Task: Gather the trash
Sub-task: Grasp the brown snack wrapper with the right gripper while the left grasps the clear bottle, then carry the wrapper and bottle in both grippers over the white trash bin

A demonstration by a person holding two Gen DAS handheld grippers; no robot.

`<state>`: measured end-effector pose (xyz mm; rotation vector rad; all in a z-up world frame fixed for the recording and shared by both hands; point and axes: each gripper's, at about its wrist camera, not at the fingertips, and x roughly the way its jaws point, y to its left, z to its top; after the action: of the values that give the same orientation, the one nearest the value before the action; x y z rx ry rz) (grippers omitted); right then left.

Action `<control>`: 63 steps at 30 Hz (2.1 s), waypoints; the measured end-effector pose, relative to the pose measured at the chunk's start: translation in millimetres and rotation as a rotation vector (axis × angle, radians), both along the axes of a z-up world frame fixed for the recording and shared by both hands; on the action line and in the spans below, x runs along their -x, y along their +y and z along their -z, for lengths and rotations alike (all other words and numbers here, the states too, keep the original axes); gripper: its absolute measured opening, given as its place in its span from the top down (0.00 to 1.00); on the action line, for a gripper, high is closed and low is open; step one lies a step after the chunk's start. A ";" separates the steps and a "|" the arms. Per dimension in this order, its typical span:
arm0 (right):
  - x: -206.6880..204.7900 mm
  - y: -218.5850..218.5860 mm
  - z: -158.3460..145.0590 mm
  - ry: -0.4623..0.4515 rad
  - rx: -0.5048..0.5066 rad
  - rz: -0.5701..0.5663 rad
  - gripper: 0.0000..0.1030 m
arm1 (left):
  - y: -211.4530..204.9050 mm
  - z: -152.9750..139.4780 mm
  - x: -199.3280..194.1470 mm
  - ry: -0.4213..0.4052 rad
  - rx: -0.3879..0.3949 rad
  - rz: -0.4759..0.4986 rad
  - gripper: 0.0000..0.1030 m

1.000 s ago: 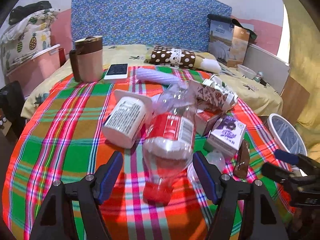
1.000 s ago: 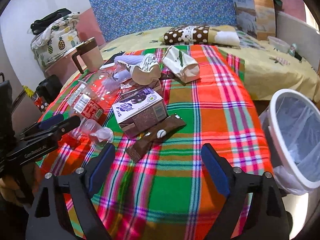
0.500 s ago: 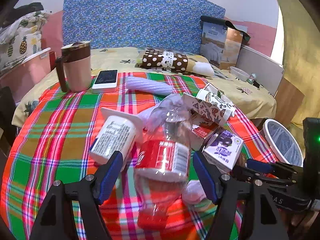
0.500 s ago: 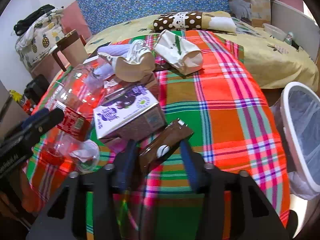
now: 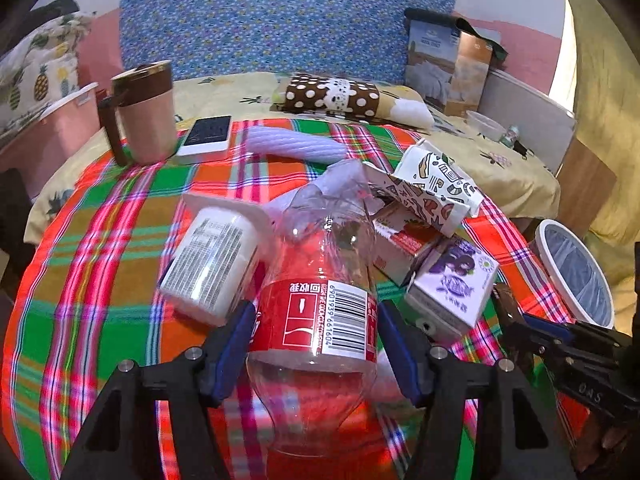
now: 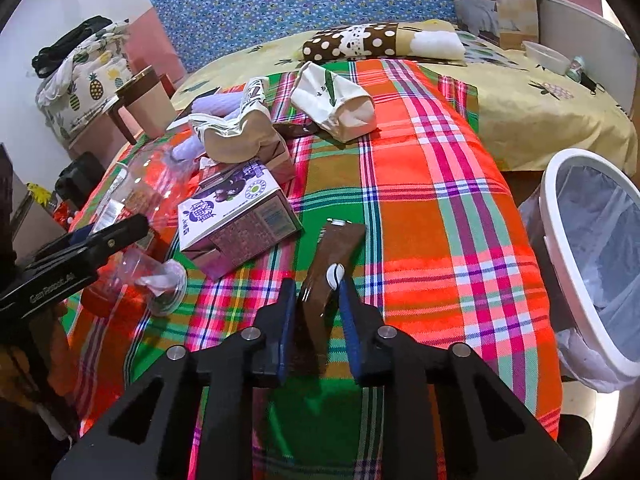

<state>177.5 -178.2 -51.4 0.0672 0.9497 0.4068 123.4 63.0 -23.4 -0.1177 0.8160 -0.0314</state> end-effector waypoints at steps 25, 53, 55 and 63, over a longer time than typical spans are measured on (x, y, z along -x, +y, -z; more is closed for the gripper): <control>26.5 -27.6 -22.1 -0.084 -0.075 -0.013 0.82 | -28.2 -52.0 76.1 -0.115 0.020 -0.015 0.39; 28.3 -117.9 -29.0 -0.139 -0.088 0.193 0.82 | -155.5 -44.2 30.1 -0.075 0.066 0.257 0.39; 26.8 -128.3 -28.6 -0.139 -0.085 0.222 0.82 | -172.1 -42.8 23.1 -0.073 0.067 0.297 0.39; 24.0 -167.6 -21.4 -0.126 -0.058 0.337 0.82 | -240.6 -33.7 -4.5 -0.063 0.068 0.441 0.39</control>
<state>153.5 -345.8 -30.1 0.2488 0.7846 0.1248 127.8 -177.6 10.3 0.0012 0.7658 -0.4767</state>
